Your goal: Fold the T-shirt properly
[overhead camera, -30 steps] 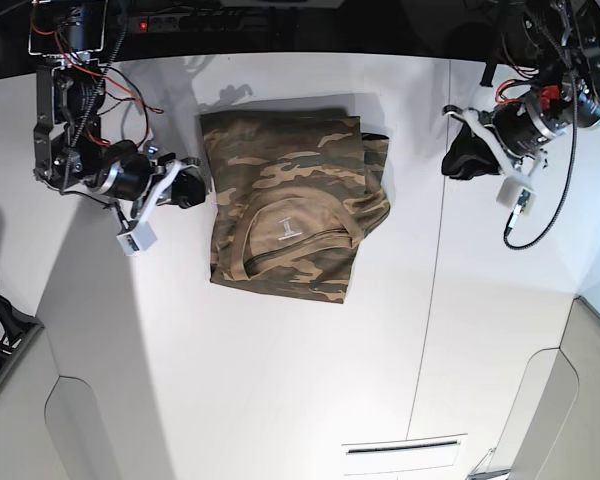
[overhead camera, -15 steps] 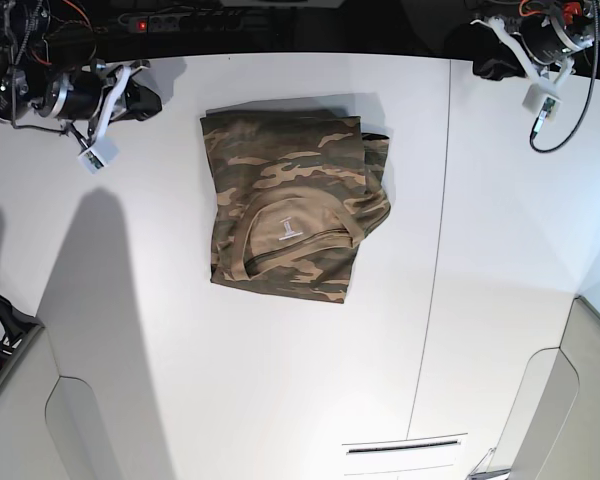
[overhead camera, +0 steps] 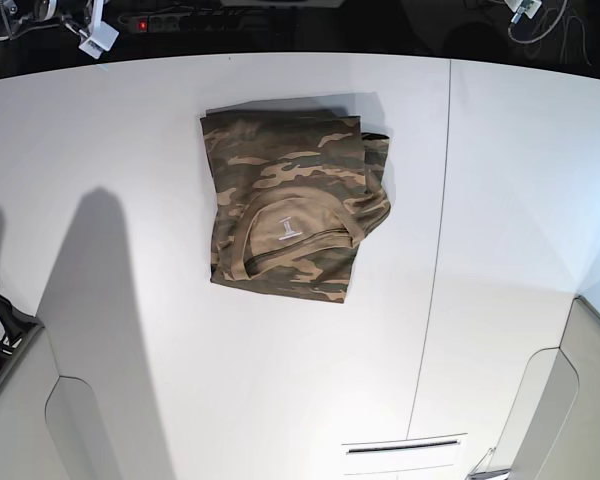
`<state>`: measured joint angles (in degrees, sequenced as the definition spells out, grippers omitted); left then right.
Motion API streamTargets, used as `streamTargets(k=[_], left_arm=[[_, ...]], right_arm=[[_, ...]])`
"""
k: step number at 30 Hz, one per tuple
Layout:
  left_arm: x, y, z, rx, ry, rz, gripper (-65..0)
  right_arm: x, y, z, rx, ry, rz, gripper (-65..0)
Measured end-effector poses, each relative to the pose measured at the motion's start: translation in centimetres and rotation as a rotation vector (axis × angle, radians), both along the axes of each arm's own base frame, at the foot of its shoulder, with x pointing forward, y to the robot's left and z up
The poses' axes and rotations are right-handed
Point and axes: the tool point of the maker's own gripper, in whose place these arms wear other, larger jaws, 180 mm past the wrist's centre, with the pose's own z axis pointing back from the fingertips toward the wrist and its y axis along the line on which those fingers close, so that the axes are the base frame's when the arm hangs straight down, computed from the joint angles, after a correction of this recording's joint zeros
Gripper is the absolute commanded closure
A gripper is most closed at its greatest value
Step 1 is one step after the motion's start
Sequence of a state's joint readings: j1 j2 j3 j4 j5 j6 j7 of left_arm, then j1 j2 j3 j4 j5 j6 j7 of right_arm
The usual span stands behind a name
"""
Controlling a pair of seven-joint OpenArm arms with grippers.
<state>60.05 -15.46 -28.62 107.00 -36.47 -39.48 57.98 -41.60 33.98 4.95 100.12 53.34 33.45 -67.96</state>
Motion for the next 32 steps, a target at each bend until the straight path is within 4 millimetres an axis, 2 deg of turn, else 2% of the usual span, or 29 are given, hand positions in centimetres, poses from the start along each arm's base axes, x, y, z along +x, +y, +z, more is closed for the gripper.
streamTargets(k=[2,5,8,11,17,19,23,26,32], left_arm=[[-1.6,-0.7,-1.3,-0.044,0.045,-0.003,-12.3],[-3.1,-1.2,-3.2,-0.09,0.051,-0.024,-12.3],[-4.6,-1.7,-5.2,-0.102,0.049,-0.037,-12.3],[-6.4,-3.3,-7.4,-0.137,0.12,-0.058,-12.3],[-5.8,-6.4,-10.8,-0.204,0.161,-0.034,-12.3],[-5.8,-8.0,-11.7,-0.23,0.174,-0.001,-12.3],[-4.9,-10.8,-13.4,-0.276,0.188,0.063,-12.3],[-4.0,-11.3,-14.5,-0.28,0.198,0.084,-12.3],[-3.3,-11.6,-16.1,-0.272,0.235,0.087,-12.3]], right_arm=[[-2.6,0.6,0.1,0.016,0.062,0.012,0.0],[-6.1,1.7,-0.1,0.041,0.159,0.027,0.0],[-9.1,2.3,-1.4,0.024,0.223,0.053,0.0],[-11.4,2.2,-3.4,-0.014,0.235,0.068,0.0],[-15.8,-0.3,-7.1,-0.152,0.287,0.173,0.0],[-15.8,-0.3,-8.3,-0.174,0.311,0.142,0.0],[-14.5,-1.1,-10.6,-0.223,0.336,0.091,0.0],[-12.9,-1.9,-12.1,-0.257,0.341,0.063,0.0],[-8.8,-0.5,-14.3,-0.247,0.316,0.006,0.0]])
